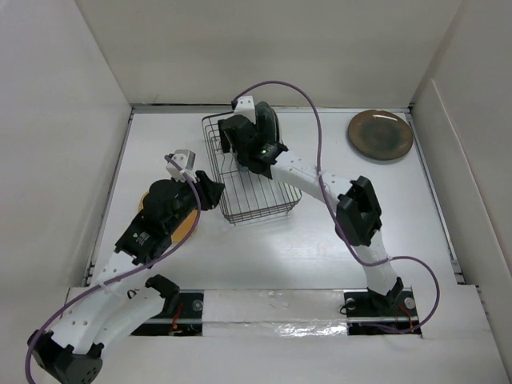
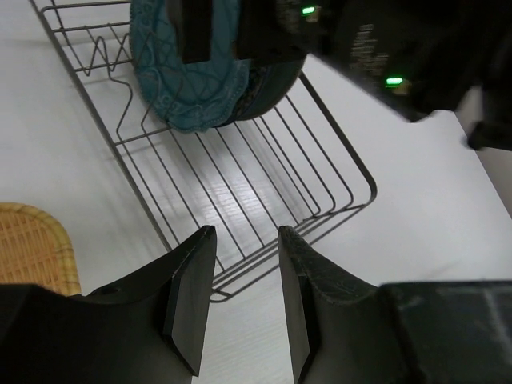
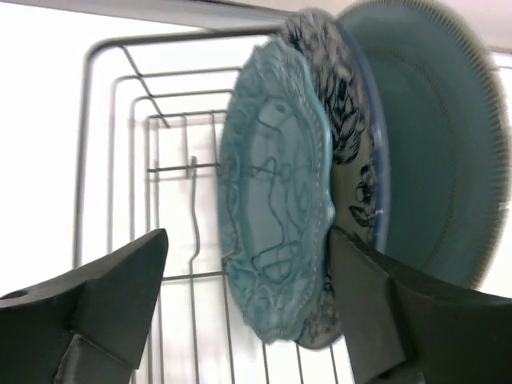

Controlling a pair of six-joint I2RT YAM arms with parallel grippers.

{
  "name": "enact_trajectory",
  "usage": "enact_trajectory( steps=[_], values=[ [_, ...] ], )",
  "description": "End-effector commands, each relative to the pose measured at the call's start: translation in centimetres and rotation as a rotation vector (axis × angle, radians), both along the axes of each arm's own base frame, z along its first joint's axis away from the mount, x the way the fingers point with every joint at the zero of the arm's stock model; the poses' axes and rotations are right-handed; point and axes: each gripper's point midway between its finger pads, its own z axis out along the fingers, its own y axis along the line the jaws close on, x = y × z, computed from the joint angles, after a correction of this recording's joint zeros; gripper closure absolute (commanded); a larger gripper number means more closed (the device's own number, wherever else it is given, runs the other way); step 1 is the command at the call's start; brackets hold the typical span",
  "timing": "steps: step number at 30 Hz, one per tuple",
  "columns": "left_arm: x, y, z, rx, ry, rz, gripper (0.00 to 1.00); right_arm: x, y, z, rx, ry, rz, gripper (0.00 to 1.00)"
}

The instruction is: Load the plates into the dish rack

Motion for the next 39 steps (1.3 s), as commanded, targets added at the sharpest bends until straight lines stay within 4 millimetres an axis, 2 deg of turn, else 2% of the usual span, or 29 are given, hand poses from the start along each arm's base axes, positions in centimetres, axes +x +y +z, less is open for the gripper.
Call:
enact_trajectory(
  steps=[1, 2, 3, 4, 6, 7, 9, 10, 11, 13, 14, 16, 17, 18, 19, 21, 22, 24, 25, 28, 29, 30, 33, 34, 35, 36, 37, 39],
  values=[
    [1.4, 1.3, 2.4, -0.047, -0.050, 0.084, 0.66, -1.1, -0.4, 10.8, 0.221, -0.145, 0.053, 0.09],
    [1.6, 1.5, 2.4, -0.049, -0.049, 0.094, 0.66, -1.6, -0.6, 11.8, 0.240, -0.156, 0.068, 0.08],
    [2.0, 1.7, 1.9, -0.044, -0.036, 0.105, 0.66, -2.8, -1.8, 15.1, 0.288, -0.197, 0.082, 0.07],
    [2.3, 1.9, 1.5, -0.043, -0.022, 0.118, 0.66, -3.6, -2.0, 14.3, 0.279, -0.179, 0.113, 0.06],
    [3.1, 2.7, 0.4, -0.047, 0.020, 0.161, 0.66, -5.2, -3.0, 16.2, 0.321, -0.219, 0.148, 0.06],
    [3.3, 3.0, -0.4, -0.047, 0.044, 0.180, 0.66, -7.1, -4.6, 16.3, 0.330, -0.218, 0.172, 0.06],
    [3.6, 3.4, -1.4, -0.071, 0.088, 0.219, 0.66, -9.0, -6.3, 16.9, 0.370, -0.243, 0.187, 0.13],
    [3.8, 4.1, -2.2, -0.076, 0.115, 0.259, 0.67, -9.9, -7.2, 16.8, 0.381, -0.248, 0.195, 0.22],
    [3.9, 4.5, -2.8, -0.084, 0.138, 0.288, 0.68, -11.7, -9.1, 16.8, 0.406, -0.265, 0.198, 0.45],
    [4.5, 6.6, -4.9, -0.116, 0.231, 0.412, 0.69, -13.2, -10.9, 16.3, 0.428, -0.269, 0.205, 0.82],
    [4.7, 7.7, -5.6, -0.132, 0.267, 0.469, 0.68, -14.4, -12.7, 15.8, 0.434, -0.272, 0.202, 0.99],
    [5.3, 10.0, -7.9, -0.186, 0.358, 0.570, 0.64, -15.3, -14.0, 15.2, 0.444, -0.271, 0.204, 1.00],
    [5.6, 10.5, -8.5, -0.204, 0.380, 0.578, 0.64, -16.3, -14.9, 15.6, 0.457, -0.283, 0.211, 0.99],
    [5.8, 11.0, -9.7, -0.215, 0.423, 0.592, 0.63, -16.4, -15.5, 14.1, 0.440, -0.263, 0.205, 0.97],
    [6.0, 11.7, -10.6, -0.263, 0.460, 0.601, 0.63, -16.8, -15.8, 13.7, 0.439, -0.258, 0.211, 0.96],
    [6.2, 12.4, -12.5, -0.293, 0.533, 0.627, 0.62, -17.3, -17.4, 12.9, 0.435, -0.263, 0.199, 0.95],
    [6.4, 12.4, -13.1, -0.308, 0.553, 0.625, 0.61, -17.7, -17.4, 12.8, 0.440, -0.262, 0.212, 0.94],
    [6.8, 13.2, -14.5, -0.293, 0.584, 0.671, 0.59, -18.2, -18.6, 13.3, 0.473, -0.280, 0.205, 0.90],
    [7.2, 14.1, -14.7, -0.275, 0.573, 0.718, 0.57, -18.6, -18.4, 12.8, 0.476, -0.269, 0.225, 0.88],
    [7.8, 14.6, -16.3, -0.272, 0.610, 0.767, 0.49, -18.9, -18.7, 12.2, 0.486, -0.266, 0.233, 0.83],
    [7.9, 14.6, -16.2, -0.273, 0.606, 0.767, 0.49, -18.9, -18.6, 11.9, 0.480, -0.257, 0.233, 0.83],
    [7.9, 14.3, -16.7, -0.268, 0.624, 0.761, 0.49, -18.9, -18.6, 11.9, 0.482, -0.251, 0.235, 0.83],
    [6.8, 15.2, -16.8, -0.182, 0.632, 0.809, 0.48, -19.0, -18.6, 11.9, 0.483, -0.251, 0.239, 0.82],
    [5.7, 15.9, -17.3, -0.145, 0.647, 0.843, 0.41, -18.9, -18.8, 11.8, 0.482, -0.251, 0.235, 0.81],
    [5.2, 16.1, -17.3, -0.135, 0.647, 0.852, 0.29, -18.9, -18.7, 11.7, 0.479, -0.245, 0.237, 0.81],
    [4.8, 16.2, -16.9, -0.136, 0.635, 0.848, 0.19, -19.0, -18.7, 11.7, 0.482, -0.244, 0.240, 0.81],
    [3.8, 16.9, -17.4, -0.133, 0.663, 0.872, 0.11, -19.0, -18.6, 11.8, 0.484, -0.245, 0.247, 0.81],
    [3.2, 17.2, -17.0, -0.118, 0.660, 0.886, 0.10, -18.9, -18.7, 11.8, 0.488, -0.246, 0.244, 0.81]
  ],
)
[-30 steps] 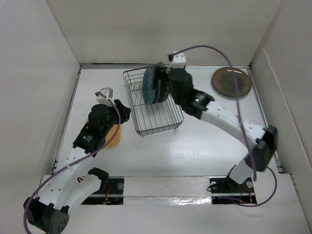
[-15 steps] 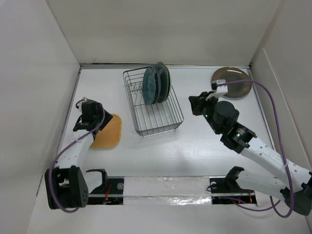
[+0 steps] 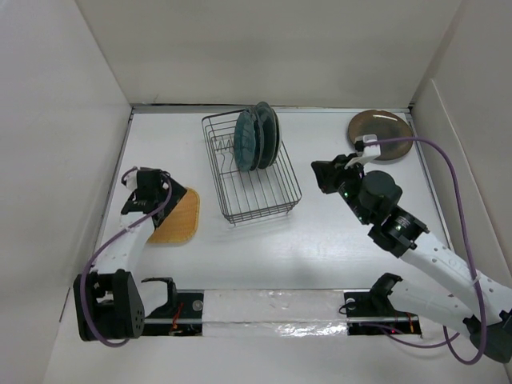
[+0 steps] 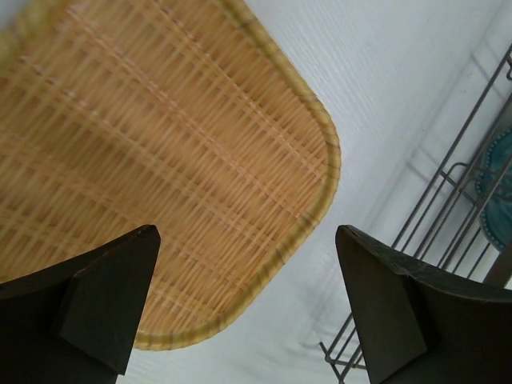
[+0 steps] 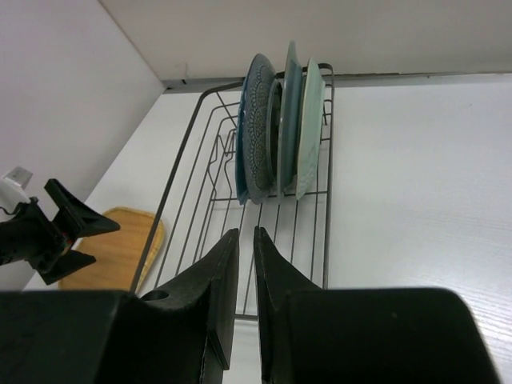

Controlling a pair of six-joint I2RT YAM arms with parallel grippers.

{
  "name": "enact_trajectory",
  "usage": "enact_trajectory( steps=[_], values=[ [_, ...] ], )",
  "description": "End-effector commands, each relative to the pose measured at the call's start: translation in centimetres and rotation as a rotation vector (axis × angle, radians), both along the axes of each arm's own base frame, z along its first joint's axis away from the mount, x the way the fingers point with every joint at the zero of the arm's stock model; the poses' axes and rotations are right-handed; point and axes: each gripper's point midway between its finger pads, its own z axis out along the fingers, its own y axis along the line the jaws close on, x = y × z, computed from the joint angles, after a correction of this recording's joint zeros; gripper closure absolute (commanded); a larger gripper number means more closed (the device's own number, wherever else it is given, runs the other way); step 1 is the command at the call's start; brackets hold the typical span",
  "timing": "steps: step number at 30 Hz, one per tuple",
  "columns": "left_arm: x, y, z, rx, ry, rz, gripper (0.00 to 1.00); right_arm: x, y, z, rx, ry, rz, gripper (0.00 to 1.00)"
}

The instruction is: Load the plates into the dish rack

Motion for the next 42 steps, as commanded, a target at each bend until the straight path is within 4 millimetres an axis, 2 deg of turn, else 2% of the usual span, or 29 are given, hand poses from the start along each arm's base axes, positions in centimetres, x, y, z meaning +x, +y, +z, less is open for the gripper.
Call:
enact_trajectory(
  steps=[1, 3, 4, 5, 7, 11, 13, 17, 19, 22, 27, 30, 33, 36, 38, 39, 41, 42],
  values=[
    [-2.3, 2.3, 0.4, 0.095, 0.049, 0.068, 0.08, -0.1, 0.1, 1.0, 0.035, -0.025, 0.018, 0.81],
    [-2.7, 3.4, 1.0, 0.124, 0.051, 0.119, 0.05, 0.1, -0.1, 0.8, 0.035, -0.021, 0.013, 0.81],
    [-3.3, 4.0, 0.9, 0.132, 0.067, 0.153, 0.01, 0.0, 0.1, 0.8, 0.034, -0.018, 0.024, 0.80],
    [-3.8, 4.1, 0.3, 0.103, 0.082, 0.178, 0.01, 0.0, 0.2, 0.7, 0.031, -0.011, 0.027, 0.80],
    [-5.0, 3.1, -1.0, 0.037, 0.152, 0.163, 0.01, 0.2, 0.3, 0.4, 0.025, -0.004, 0.027, 0.80],
    [-6.8, 2.1, -1.3, -0.024, 0.267, 0.171, 0.01, 0.7, 0.0, -0.1, 0.014, 0.011, 0.011, 0.80],
    [-8.8, 1.2, -2.4, -0.074, 0.335, 0.197, 0.05, 0.6, 0.0, -0.1, 0.010, 0.013, 0.011, 0.80],
    [-9.9, -0.1, -2.4, -0.132, 0.351, 0.202, 0.07, 0.5, -0.8, 0.4, 0.021, 0.002, -0.010, 0.80],
    [-9.9, 0.1, -2.1, -0.112, 0.332, 0.213, 0.06, 0.4, -0.8, 0.5, 0.028, 0.000, -0.004, 0.80],
    [-9.0, 0.2, -2.2, -0.121, 0.287, 0.222, 0.06, 0.5, -0.5, 0.3, 0.027, 0.008, 0.011, 0.79],
    [-7.9, 0.0, -4.5, -0.114, 0.354, 0.209, 0.06, 0.3, -0.4, 0.4, 0.031, 0.005, 0.024, 0.79],
    [-7.5, -0.3, -5.2, -0.125, 0.368, 0.193, 0.05, 0.3, -0.4, 0.4, 0.033, 0.004, 0.022, 0.79],
    [-7.0, -0.6, -5.1, -0.141, 0.333, 0.181, 0.05, 0.5, -0.3, 0.2, 0.028, 0.011, 0.022, 0.79],
    [-6.0, 0.2, -5.3, -0.119, 0.314, 0.193, 0.05, 0.5, -0.1, 0.0, 0.022, 0.016, 0.027, 0.79],
    [-4.8, 0.6, -5.3, -0.112, 0.297, 0.189, 0.05, 0.5, -0.1, 0.0, 0.025, 0.015, 0.030, 0.79],
    [-4.6, 0.9, -6.0, -0.113, 0.318, 0.196, 0.05, 0.5, 0.0, 0.0, 0.025, 0.015, 0.031, 0.78],
    [-2.5, 1.0, -5.7, -0.115, 0.279, 0.186, 0.06, 0.5, 0.2, 0.0, 0.027, 0.015, 0.040, 0.78],
    [-1.9, 1.1, -6.2, -0.110, 0.294, 0.184, 0.06, 0.5, 0.3, -0.2, 0.025, 0.017, 0.045, 0.78]
  ],
)
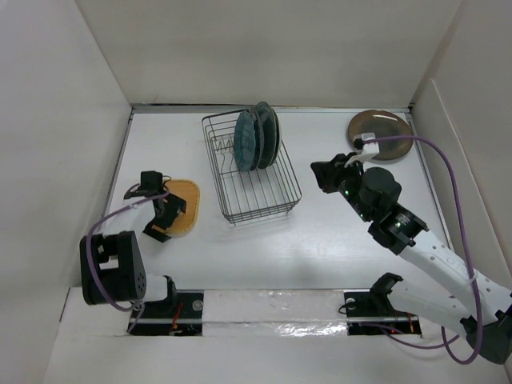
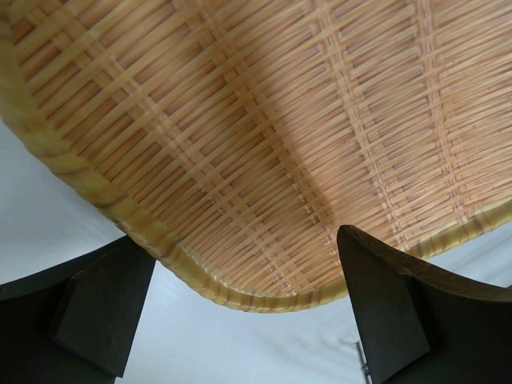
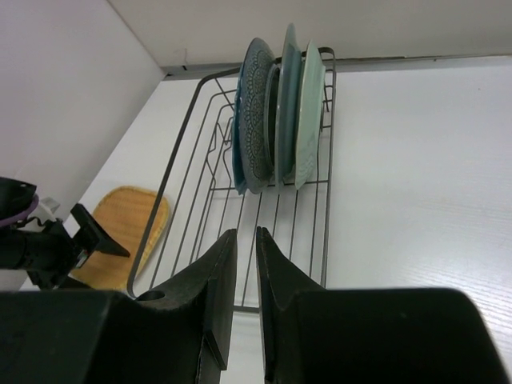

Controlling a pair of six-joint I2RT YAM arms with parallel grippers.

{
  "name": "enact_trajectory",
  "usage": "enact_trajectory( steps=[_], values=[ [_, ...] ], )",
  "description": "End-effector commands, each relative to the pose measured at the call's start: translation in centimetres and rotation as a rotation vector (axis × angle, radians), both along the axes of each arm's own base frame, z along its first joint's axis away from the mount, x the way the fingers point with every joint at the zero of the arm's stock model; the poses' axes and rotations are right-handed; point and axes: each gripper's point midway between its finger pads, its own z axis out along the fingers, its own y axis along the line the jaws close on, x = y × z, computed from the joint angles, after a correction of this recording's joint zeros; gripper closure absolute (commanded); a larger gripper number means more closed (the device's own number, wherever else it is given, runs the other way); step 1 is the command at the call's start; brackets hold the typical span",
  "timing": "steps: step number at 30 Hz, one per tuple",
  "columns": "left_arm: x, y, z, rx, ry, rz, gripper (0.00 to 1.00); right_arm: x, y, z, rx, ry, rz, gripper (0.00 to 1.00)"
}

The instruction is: Load the plates into the dish rack

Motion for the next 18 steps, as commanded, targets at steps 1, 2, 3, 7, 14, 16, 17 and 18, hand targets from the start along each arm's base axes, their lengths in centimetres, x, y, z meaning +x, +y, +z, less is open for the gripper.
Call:
enact_trajectory(
  steps=[1, 2, 3, 7, 14, 16, 17, 18],
  values=[
    [4.7, 0.9, -0.1, 0.028, -0.091, -0.003, 0.07, 0.2, 0.5, 0.7, 0.025, -0.018, 0.021, 0.78],
    [6.4, 1.4, 0.8, 0.049, -0.127, 0.004, 0.07, 0.1, 0.7, 0.7, 0.027, -0.017, 0.030, 0.78],
    [7.2, 1.5, 0.4, 0.053, -0.123, -0.001, 0.08, 0.2, 0.8, 0.5, 0.023, -0.015, 0.032, 0.78],
    [11.1, 2.8, 1.1, 0.113, -0.162, -0.022, 0.09, 0.6, 1.0, -0.1, 0.011, 0.003, 0.026, 0.78],
    [8.4, 3.2, -0.5, 0.124, -0.143, 0.024, 0.13, 0.4, 0.9, 0.2, 0.015, -0.007, 0.027, 0.78],
    [8.1, 3.5, -0.3, 0.107, -0.191, 0.076, 0.18, 0.4, 1.0, 0.2, 0.019, -0.007, 0.033, 0.78],
    [8.0, 3.4, -0.5, 0.098, -0.192, 0.085, 0.20, 0.4, 1.0, 0.2, 0.017, -0.007, 0.035, 0.78],
    [7.9, 3.3, -0.5, 0.092, -0.200, 0.093, 0.23, 0.4, 1.1, 0.1, 0.015, -0.005, 0.035, 0.78]
  ],
)
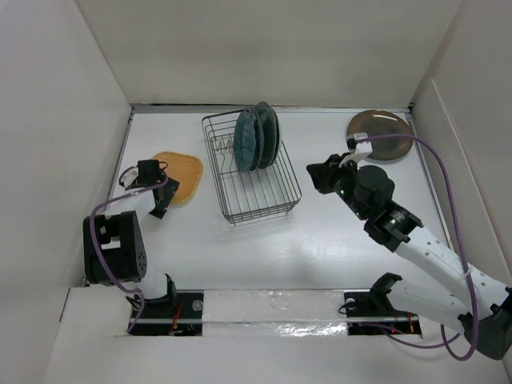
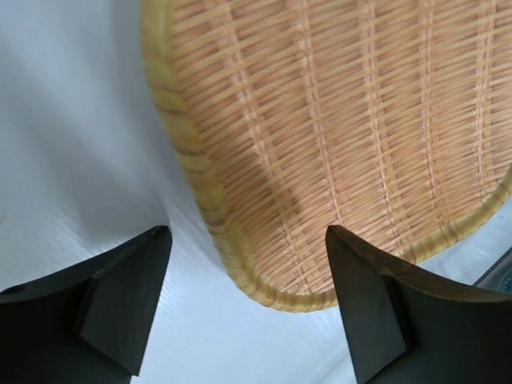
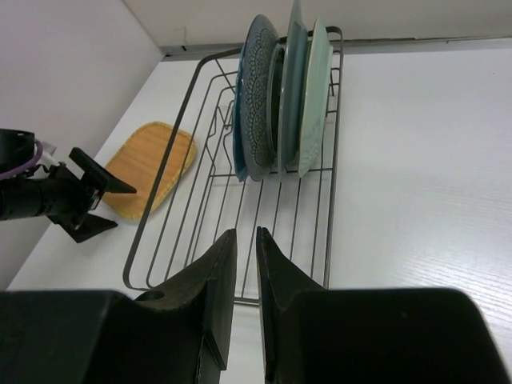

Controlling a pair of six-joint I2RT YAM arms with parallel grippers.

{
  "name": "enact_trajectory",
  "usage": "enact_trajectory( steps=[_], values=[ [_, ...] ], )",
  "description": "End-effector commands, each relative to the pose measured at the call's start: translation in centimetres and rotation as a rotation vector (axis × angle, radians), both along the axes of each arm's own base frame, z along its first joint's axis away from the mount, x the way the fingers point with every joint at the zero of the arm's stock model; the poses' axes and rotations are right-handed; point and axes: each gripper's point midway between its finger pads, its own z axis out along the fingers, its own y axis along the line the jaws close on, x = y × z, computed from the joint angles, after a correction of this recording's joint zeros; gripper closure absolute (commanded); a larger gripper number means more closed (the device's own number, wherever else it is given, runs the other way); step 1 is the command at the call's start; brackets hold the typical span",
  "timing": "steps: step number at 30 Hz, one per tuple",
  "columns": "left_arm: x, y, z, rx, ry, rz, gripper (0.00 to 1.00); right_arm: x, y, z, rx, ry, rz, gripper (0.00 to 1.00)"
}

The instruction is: Load the plates into the dish rack

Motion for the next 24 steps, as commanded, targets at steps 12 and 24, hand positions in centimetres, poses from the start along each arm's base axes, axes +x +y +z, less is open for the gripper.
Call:
enact_trajectory(
  steps=[12, 24],
  values=[
    [-2.0, 0.4, -4.5, -0.122, -0.066, 0.102, 0.47, -0.2, 0.1, 1.7, 0.043, -0.043, 0.015, 0.78],
    [-1.5, 0.7, -4.6, -0.126, -0.189, 0.103, 1.00, -0.4, -0.1, 2.0, 0.048, -0.050, 0.015, 0.78]
  ],
)
